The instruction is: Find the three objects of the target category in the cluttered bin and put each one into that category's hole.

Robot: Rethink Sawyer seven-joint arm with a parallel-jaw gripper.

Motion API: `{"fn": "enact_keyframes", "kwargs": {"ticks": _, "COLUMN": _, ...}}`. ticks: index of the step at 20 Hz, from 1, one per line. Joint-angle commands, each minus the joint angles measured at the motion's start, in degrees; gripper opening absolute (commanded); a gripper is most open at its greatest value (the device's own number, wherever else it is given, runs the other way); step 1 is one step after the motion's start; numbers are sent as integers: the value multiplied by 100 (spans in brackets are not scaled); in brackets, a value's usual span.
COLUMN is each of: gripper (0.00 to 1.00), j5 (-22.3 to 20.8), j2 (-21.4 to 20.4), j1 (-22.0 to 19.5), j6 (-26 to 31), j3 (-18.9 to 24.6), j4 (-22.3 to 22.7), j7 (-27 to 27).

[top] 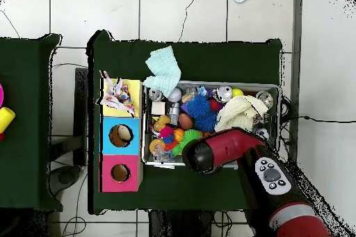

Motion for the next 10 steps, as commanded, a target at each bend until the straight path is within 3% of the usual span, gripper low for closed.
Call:
{"fn": "enact_keyframes", "kwargs": {"ticks": 1, "gripper": 100, "j5": -630, "j2": 235, "j1": 110, "j6": 137, "j3": -217, "j4": -822, "j7": -324}}
{"fn": "enact_keyframes", "kwargs": {"ticks": 10, "gripper": 100, "j5": -494, "j2": -132, "j1": 11, "j6": 366, "j3": -156, "j4": -622, "j7": -788}}
